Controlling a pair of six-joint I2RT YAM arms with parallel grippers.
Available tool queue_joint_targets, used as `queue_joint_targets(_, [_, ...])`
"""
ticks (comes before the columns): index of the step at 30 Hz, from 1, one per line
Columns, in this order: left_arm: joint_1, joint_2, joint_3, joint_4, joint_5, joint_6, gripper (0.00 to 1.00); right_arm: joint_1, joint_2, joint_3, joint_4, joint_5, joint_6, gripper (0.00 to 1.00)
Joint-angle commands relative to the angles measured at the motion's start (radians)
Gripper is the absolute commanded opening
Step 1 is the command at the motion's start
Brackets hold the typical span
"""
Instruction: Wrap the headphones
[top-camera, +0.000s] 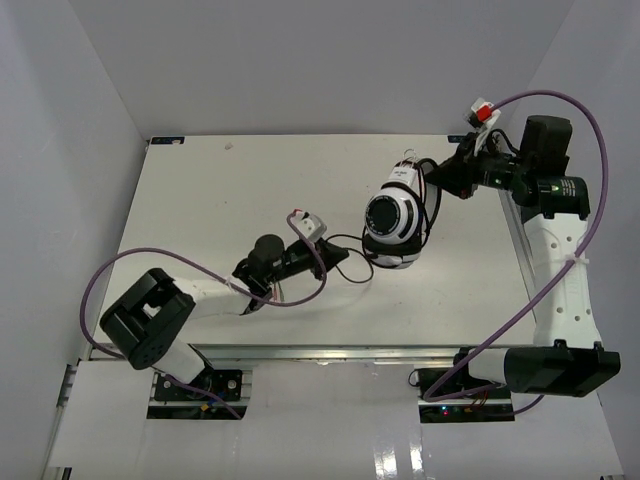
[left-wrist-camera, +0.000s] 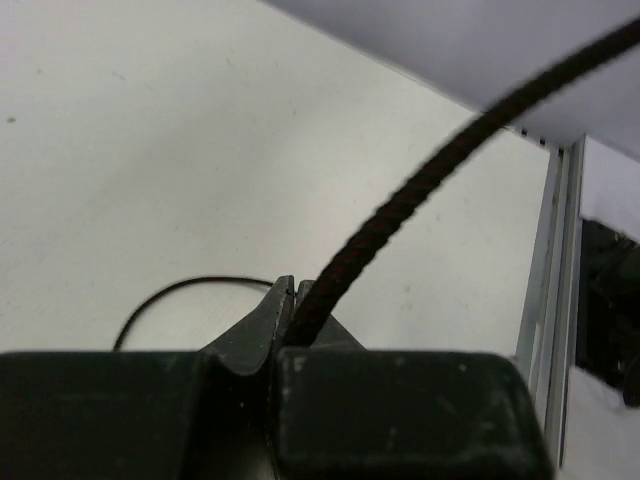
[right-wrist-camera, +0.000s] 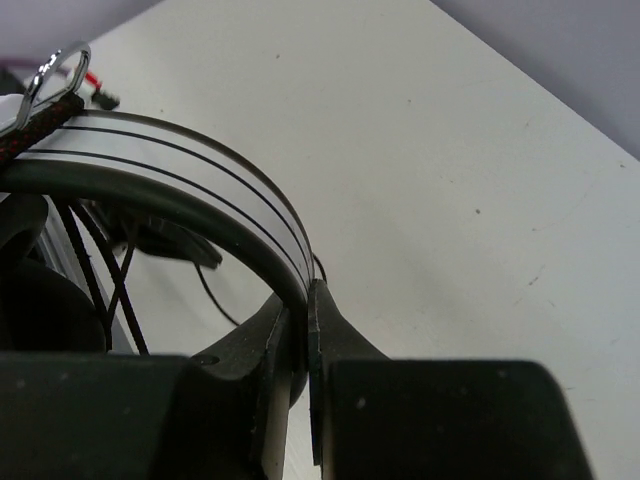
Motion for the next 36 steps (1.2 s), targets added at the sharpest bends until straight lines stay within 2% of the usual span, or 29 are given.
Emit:
queue_joint_targets(1, [0.107,-0.010,0.224,-0.483,0.247,0.106,0.00,0.053,-0.021,0.099,-0.371,-0.046,-0.468,0.08])
queue_joint_targets(3, [0.155,0.025,0.308,-0.610,0.292,0.121,0.00,0.123,-0.054,0.063,-0.395,0.047,-0.544,0.08])
queue_joint_targets(6, [0.183,0.048,0.460,-0.800,0.371,0.111,0.00,0.262,-0.141,-0.085,-0.200,0.244,-0.492,0.08])
queue_joint_targets(10, [0.184,0.051,0.613,-0.955,0.450,0.043,0.00,0.500,-0.234,-0.349,0.059,0.712,-0.368,0.08])
queue_joint_targets(14, [0.183,0.009,0.694,-1.068,0.538,-0.034,0.00,0.539,-0.240,-0.452,0.302,1.095,-0.248,0.08])
queue_joint_targets(19, [0.183,-0.061,0.682,-1.102,0.626,-0.115,0.01,0.545,-0.242,-0.527,0.532,1.280,-0.225,0.08])
queue_joint_targets(22, [0.182,-0.058,0.701,-1.099,0.692,-0.197,0.02,0.578,-0.217,-0.555,0.654,1.405,-0.241,0.08])
queue_joint_targets(27, [0.178,-0.014,0.762,-1.038,0.725,-0.344,0.06,0.627,-0.182,-0.584,0.797,1.522,-0.258,0.08])
queue_joint_targets(29, [0.173,0.013,0.774,-0.966,0.718,-0.462,0.12,0.651,-0.166,-0.593,0.856,1.570,-0.255,0.08])
queue_joint_targets(32, [0.161,0.039,0.780,-0.867,0.705,-0.604,0.12,0.663,-0.142,-0.593,0.929,1.627,-0.233,0.08])
queue_joint_targets(36, [0.121,0.050,0.776,-0.772,0.569,-0.757,0.25,0.663,-0.097,-0.532,0.858,1.606,-0.068,0.08])
